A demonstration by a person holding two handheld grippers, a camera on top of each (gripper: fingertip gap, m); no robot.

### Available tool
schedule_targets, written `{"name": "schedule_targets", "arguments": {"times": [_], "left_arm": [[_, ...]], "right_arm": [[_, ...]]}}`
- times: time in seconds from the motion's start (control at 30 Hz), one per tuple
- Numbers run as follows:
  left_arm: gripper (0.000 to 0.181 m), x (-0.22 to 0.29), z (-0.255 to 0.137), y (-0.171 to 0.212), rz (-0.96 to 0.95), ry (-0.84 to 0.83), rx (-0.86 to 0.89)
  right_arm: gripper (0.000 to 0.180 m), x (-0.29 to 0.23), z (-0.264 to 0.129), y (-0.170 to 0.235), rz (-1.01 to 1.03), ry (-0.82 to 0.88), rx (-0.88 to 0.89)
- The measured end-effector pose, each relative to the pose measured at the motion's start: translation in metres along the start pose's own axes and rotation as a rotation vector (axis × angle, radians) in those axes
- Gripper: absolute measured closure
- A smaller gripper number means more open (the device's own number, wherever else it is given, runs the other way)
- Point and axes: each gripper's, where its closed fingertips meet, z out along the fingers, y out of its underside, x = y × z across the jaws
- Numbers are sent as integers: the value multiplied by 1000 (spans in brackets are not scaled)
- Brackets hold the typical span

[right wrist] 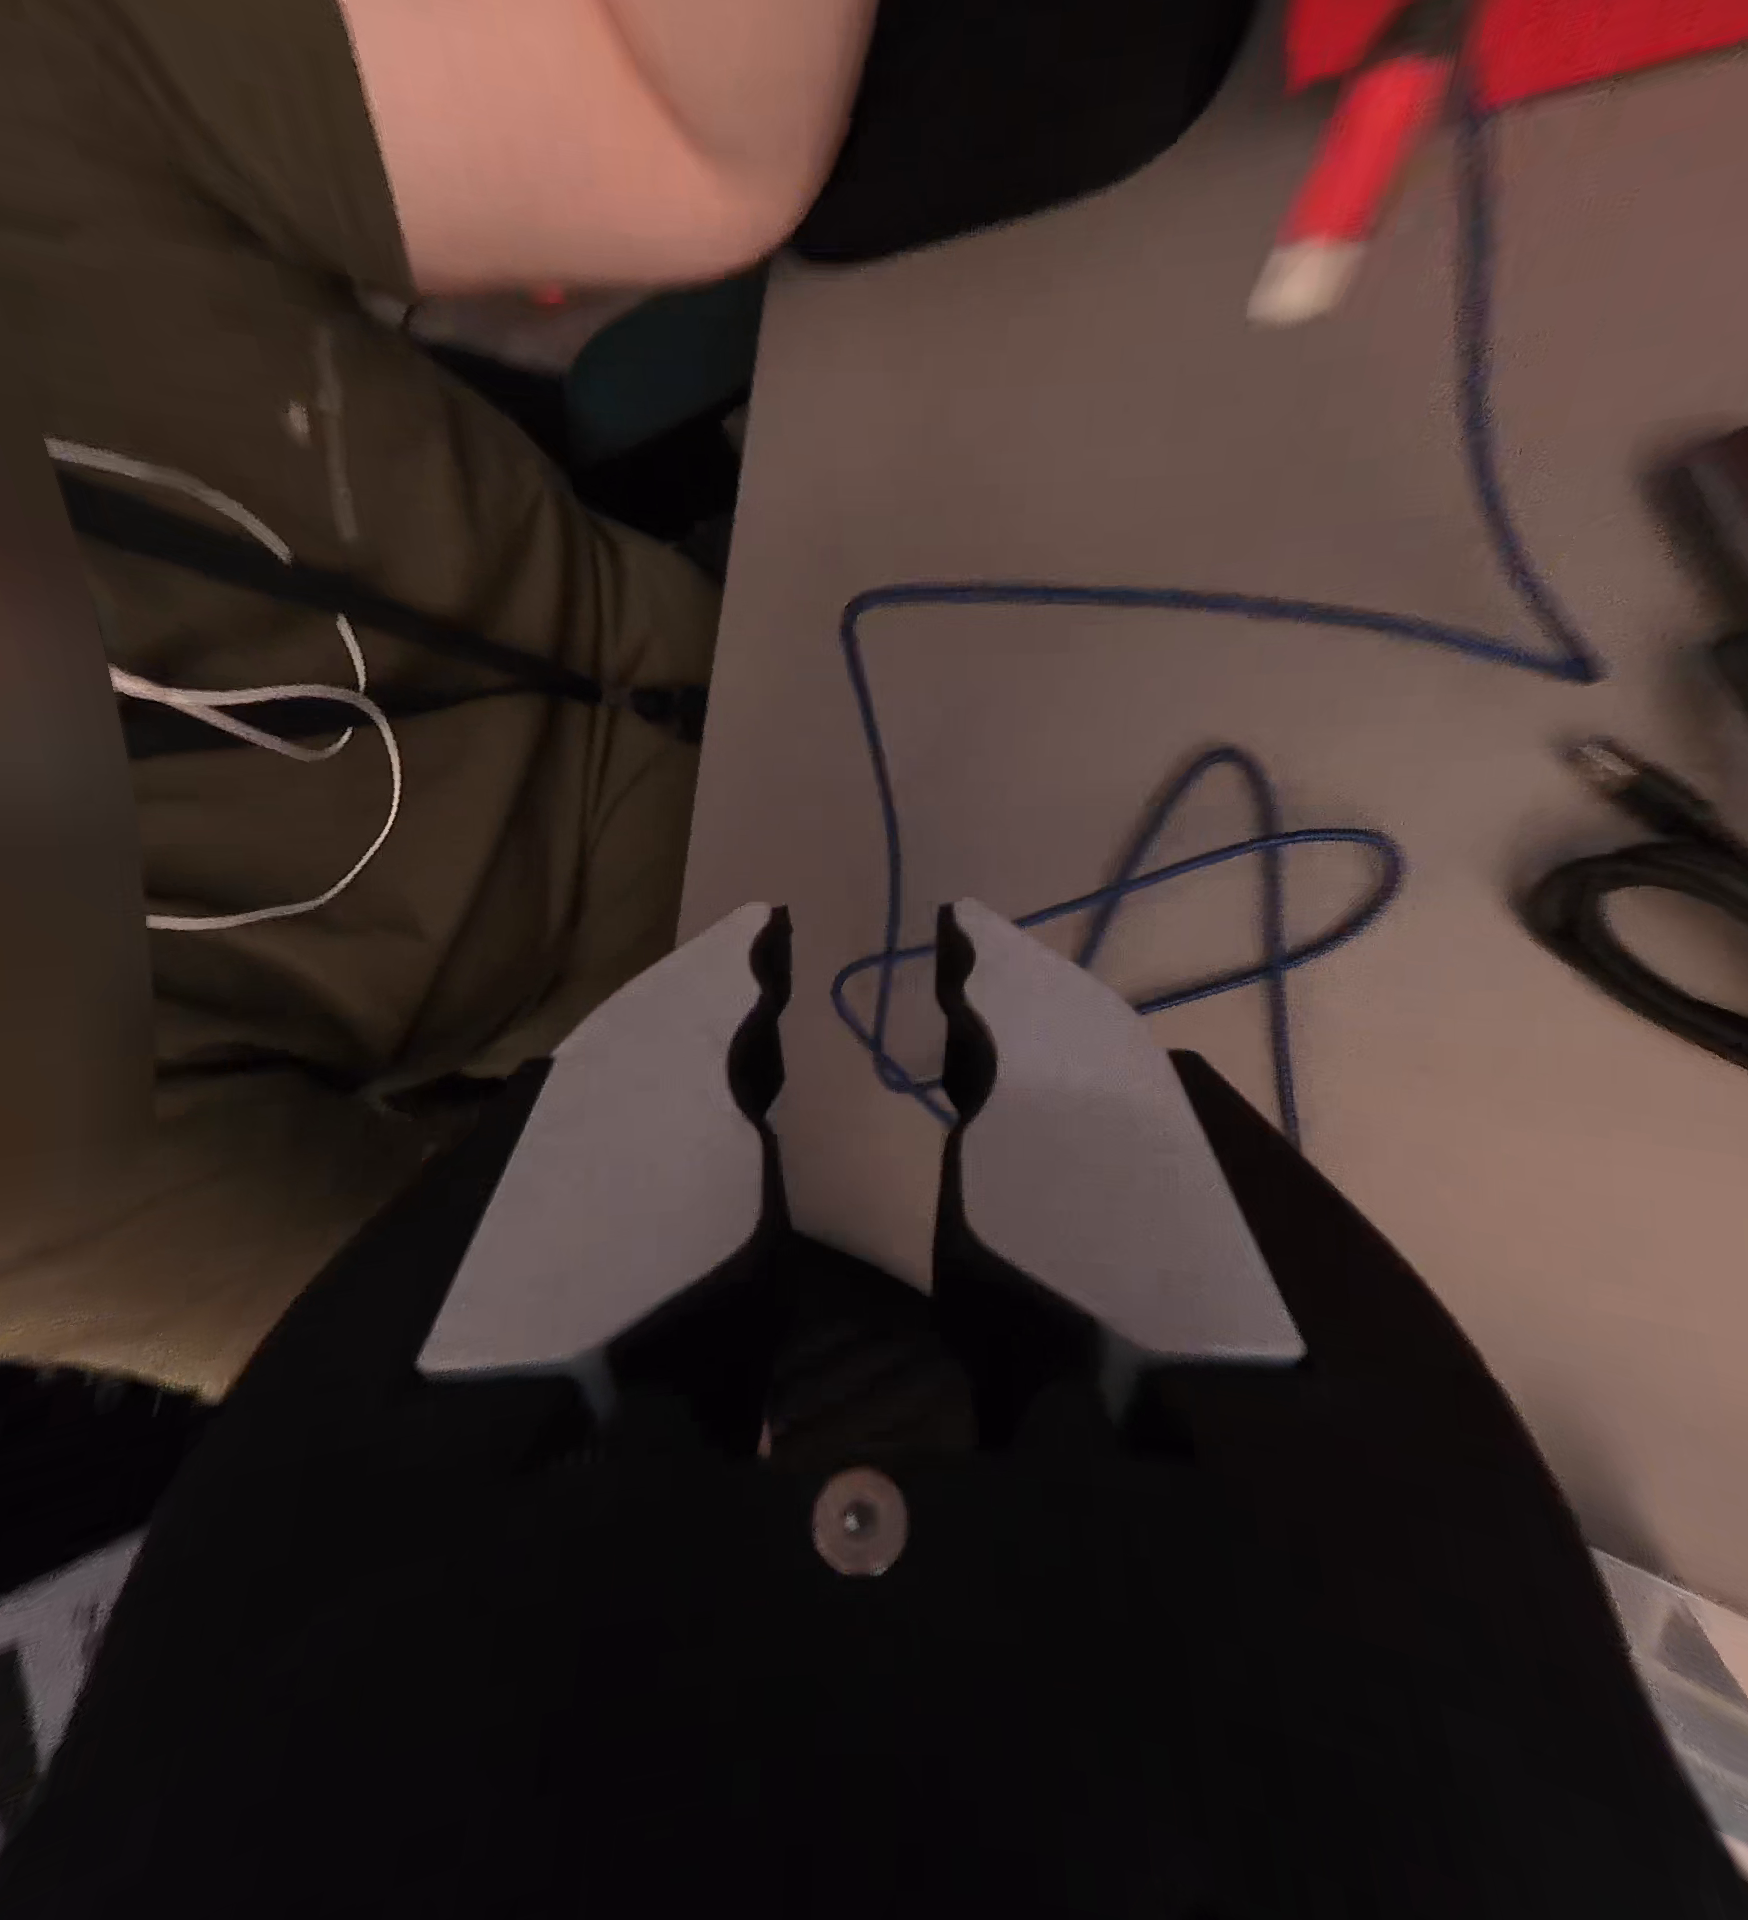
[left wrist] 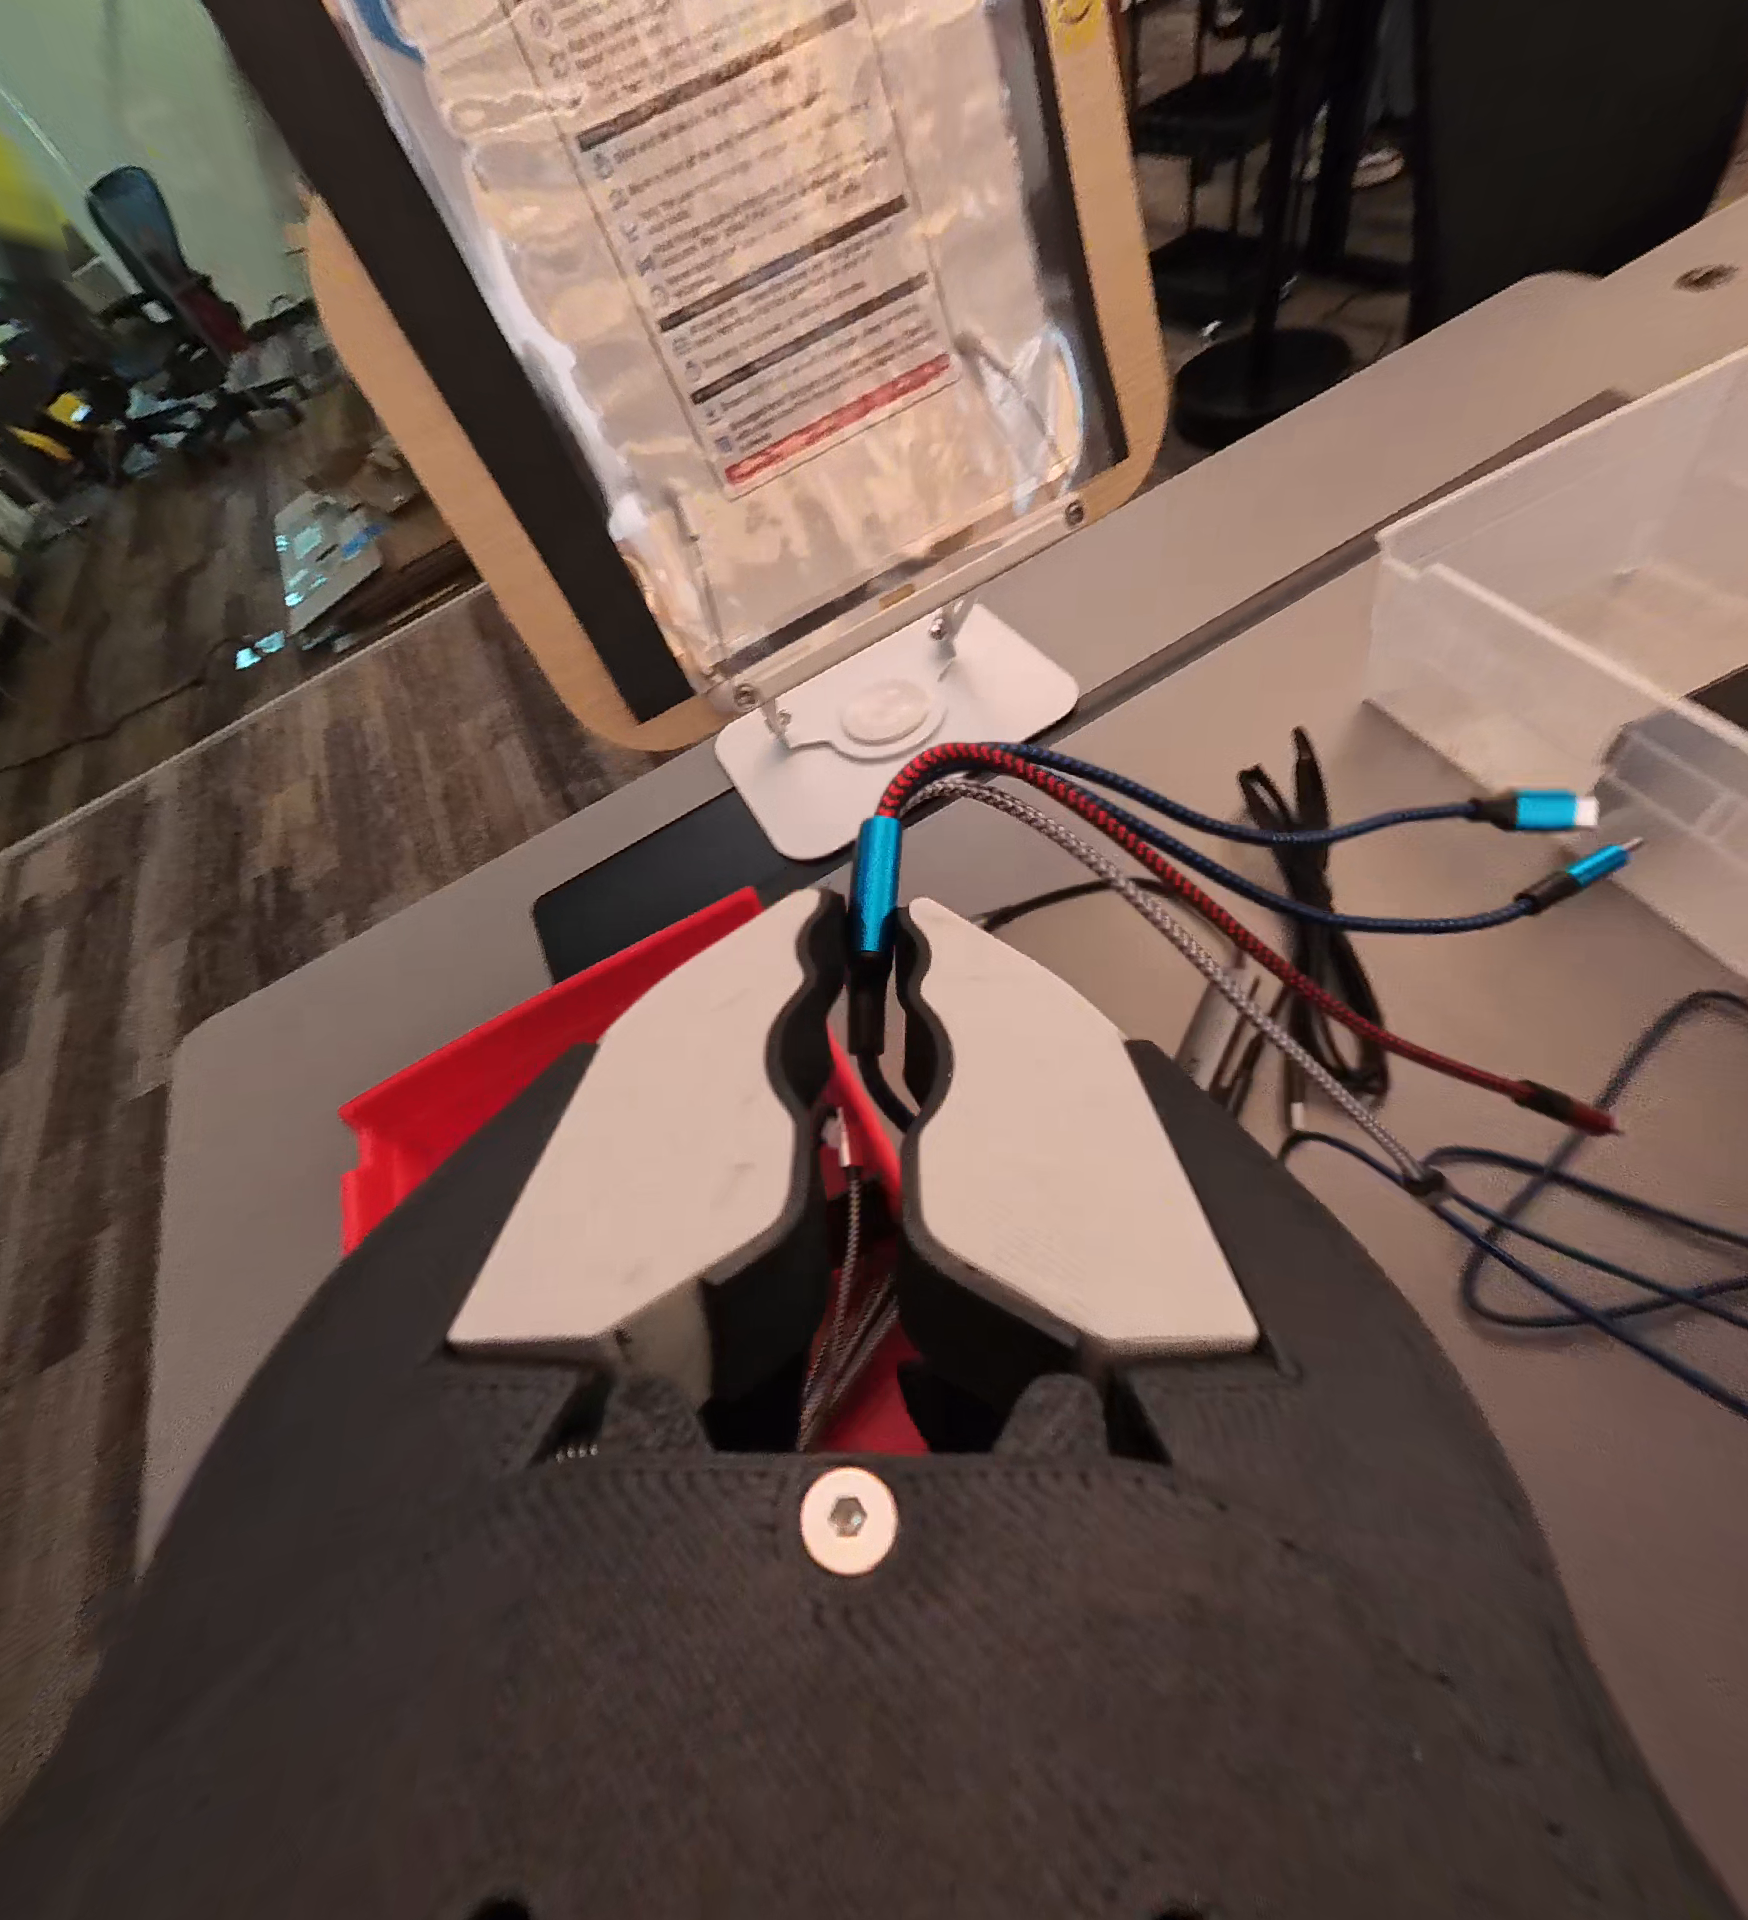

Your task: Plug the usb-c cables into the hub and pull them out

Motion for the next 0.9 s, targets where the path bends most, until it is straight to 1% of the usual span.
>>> {"name": "schedule_targets", "arguments": {"times": [0.13,0.23,0.3,0.33,0.47,0.53,0.6,0.67,0.83,0.87,0.9], "left_arm": [[172,3,-1,-4,-39,48,31],[172,4,-4,-7,-50,62,48],[172,5,-5,-8,-62,74,57],[172,5,-6,-9,-67,83,61],[172,8,-7,-10,-90,116,73],[172,9,-7,-11,-105,134,78],[172,10,-7,-11,-117,149,77],[172,12,-6,-10,-122,156,75],[171,17,-5,-11,-132,189,74],[171,18,-4,-10,-136,197,71],[171,18,-4,-9,-138,198,68]], "right_arm": [[153,32,-27,-31,83,161,211],[155,49,-52,-56,105,225,402],[158,48,-68,-68,-13,287,475],[157,48,-75,-71,-99,368,489],[157,39,-86,-69,-457,678,441],[158,29,-85,-75,-601,758,444],[160,21,-81,-81,-643,764,448],[159,19,-73,-82,-605,710,433],[161,34,-66,-82,-536,708,405],[171,37,-65,-81,-517,707,391],[174,39,-64,-79,-506,704,380]]}}
